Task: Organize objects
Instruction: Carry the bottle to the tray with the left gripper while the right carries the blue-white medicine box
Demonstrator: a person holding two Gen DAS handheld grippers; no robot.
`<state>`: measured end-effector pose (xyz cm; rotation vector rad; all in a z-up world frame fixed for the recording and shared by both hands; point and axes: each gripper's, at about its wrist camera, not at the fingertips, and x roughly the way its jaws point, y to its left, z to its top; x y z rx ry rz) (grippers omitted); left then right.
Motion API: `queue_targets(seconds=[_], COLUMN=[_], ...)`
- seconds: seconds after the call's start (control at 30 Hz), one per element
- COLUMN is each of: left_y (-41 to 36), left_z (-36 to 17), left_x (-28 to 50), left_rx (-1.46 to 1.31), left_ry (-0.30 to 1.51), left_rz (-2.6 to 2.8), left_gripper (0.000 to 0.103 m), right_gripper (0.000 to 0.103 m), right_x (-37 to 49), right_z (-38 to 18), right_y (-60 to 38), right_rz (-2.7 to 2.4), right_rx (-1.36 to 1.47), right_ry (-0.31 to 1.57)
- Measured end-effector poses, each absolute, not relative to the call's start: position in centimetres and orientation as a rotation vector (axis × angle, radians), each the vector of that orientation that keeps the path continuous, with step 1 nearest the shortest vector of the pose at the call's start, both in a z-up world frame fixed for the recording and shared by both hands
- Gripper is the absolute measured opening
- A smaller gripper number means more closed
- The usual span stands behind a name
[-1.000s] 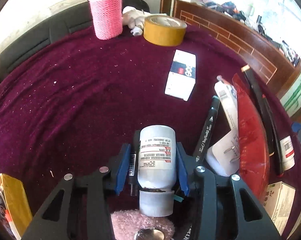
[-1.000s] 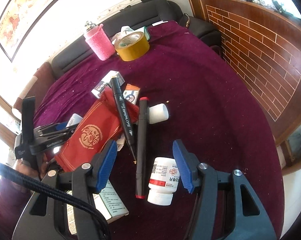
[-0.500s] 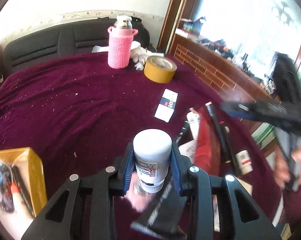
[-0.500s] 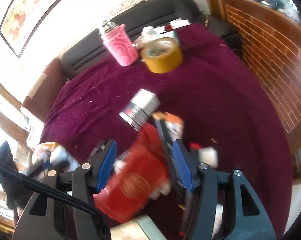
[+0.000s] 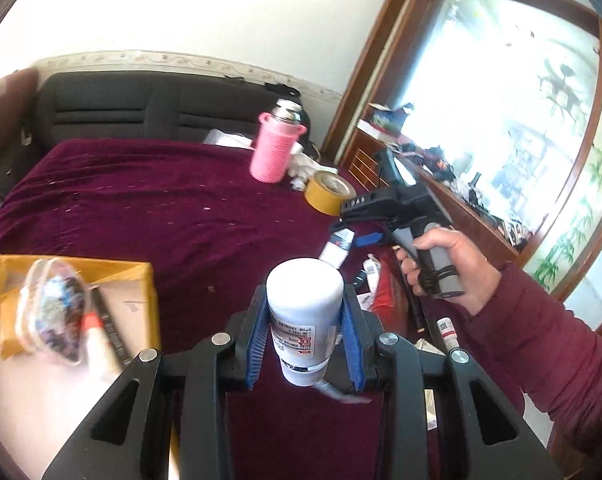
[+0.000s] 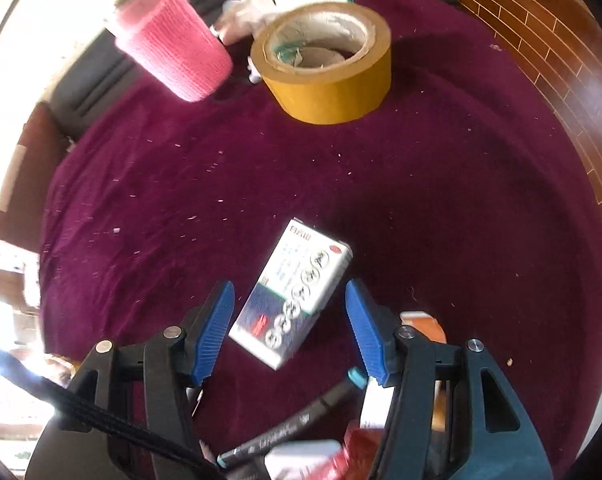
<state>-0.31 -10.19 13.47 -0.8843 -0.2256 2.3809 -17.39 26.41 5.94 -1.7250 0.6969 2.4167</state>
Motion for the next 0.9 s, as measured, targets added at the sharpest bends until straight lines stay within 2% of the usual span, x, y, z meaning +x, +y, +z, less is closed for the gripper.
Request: queue_targets(seconds=[0.13, 0.23, 0.4, 0.63, 0.9], left_y=[-12.5, -13.8, -15.7, -18.3, -22.3], left_z=[13.3, 12.8, 12.2, 12.8, 13.3], left_x=[0.2, 0.9, 1.5, 3.7, 6.8], left_rx=[-0.893, -0.902, -0.914, -0.878, -0.921], left_ry=[-0.260, -0.273, -0.318, -0.369, -0.365], left_rz=[2.418, 2.443, 2.481, 2.523, 2.573], left_gripper=[0.029, 0.029, 0.029, 0.029, 0.029], right_gripper=[0.054, 0.031, 0.031, 0.031, 0.031], right_x=[-18.5, -18.4, -17.1, -13.5, -6.8], right_z=[4.9, 4.5, 5.9, 10.7, 14.3], right_y=[25.8, 25.6, 24.9, 22.9, 11.8], right_rz=[2.367, 2.363, 2.443, 2.635, 2.923], right_rx=[-1.729, -1.715, -1.658, -1.585, -1.722], right_ry=[0.632, 0.613, 0.550, 0.591, 0.557])
